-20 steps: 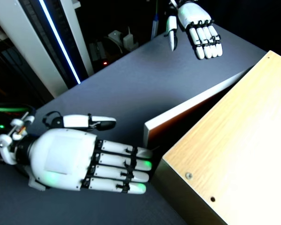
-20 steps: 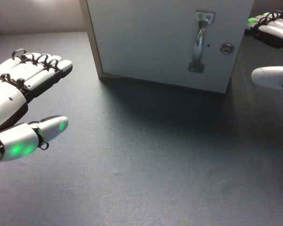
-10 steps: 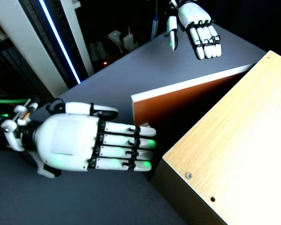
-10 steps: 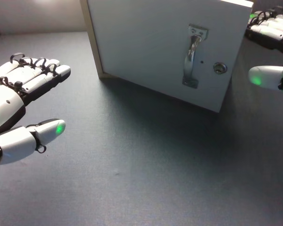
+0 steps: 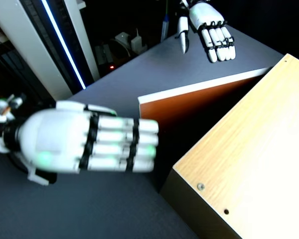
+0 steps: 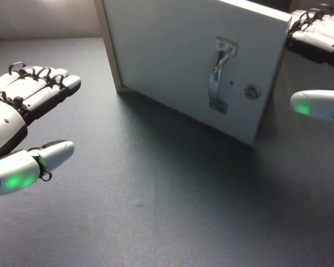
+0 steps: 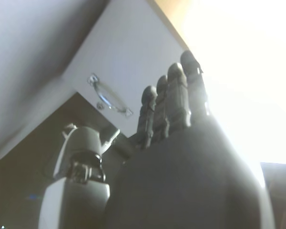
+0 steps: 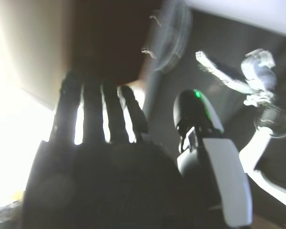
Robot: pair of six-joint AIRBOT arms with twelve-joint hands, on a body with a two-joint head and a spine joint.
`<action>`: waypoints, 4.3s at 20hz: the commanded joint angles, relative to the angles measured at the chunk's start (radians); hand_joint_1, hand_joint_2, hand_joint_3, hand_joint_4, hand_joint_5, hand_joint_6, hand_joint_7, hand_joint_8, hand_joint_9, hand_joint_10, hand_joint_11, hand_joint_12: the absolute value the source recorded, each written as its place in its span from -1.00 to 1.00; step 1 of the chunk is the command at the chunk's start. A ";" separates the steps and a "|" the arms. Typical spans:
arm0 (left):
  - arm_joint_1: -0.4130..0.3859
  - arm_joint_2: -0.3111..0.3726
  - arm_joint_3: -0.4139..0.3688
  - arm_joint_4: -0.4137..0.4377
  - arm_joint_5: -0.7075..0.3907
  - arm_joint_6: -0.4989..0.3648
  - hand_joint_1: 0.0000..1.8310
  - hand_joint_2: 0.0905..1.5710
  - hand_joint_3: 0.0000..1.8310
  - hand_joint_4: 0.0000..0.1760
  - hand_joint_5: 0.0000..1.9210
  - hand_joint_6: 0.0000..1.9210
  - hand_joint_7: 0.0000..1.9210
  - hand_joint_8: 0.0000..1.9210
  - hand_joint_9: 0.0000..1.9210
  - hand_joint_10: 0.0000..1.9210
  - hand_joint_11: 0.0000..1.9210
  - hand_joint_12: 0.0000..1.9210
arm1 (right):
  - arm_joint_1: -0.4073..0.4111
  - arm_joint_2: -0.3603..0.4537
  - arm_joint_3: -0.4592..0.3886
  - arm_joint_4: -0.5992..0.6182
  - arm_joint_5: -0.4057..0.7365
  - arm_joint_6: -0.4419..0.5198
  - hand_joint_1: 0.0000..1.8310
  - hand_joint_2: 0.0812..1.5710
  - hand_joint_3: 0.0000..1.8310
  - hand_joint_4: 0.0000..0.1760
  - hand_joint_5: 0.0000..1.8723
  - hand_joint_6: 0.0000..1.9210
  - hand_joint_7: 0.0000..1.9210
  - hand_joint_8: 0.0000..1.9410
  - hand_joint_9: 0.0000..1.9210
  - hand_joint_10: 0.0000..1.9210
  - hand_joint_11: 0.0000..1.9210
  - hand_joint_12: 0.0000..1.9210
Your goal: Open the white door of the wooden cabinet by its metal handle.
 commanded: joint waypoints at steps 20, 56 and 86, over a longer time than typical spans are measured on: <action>0.003 0.011 0.001 -0.014 -0.135 -0.004 -0.85 0.83 -1.00 -1.00 -0.96 -1.00 -0.95 -1.00 -0.94 -1.00 -1.00 -0.78 | 0.009 0.004 -0.022 -0.128 0.157 0.121 -1.00 0.66 -0.99 -1.00 -1.00 -1.00 -1.00 -1.00 -1.00 -1.00 -1.00 -1.00; 0.032 0.057 -0.021 -0.049 -0.209 0.011 -0.63 0.91 -1.00 -1.00 -0.79 -0.98 -0.81 -0.98 -0.81 -0.98 -1.00 -0.25 | 0.116 -0.192 0.000 -0.380 0.157 0.247 -1.00 0.77 -0.99 -1.00 -1.00 -1.00 -1.00 -1.00 -1.00 -1.00 -1.00 -1.00; 0.173 0.080 -0.035 -0.287 -0.325 0.075 -0.65 0.93 -1.00 -1.00 -0.90 -0.99 -0.90 -0.99 -0.90 -0.99 -1.00 -0.56 | 0.232 -0.397 0.040 -0.428 0.174 0.247 -0.82 0.75 -0.98 -1.00 -1.00 -1.00 -1.00 -1.00 -1.00 -1.00 -1.00 -1.00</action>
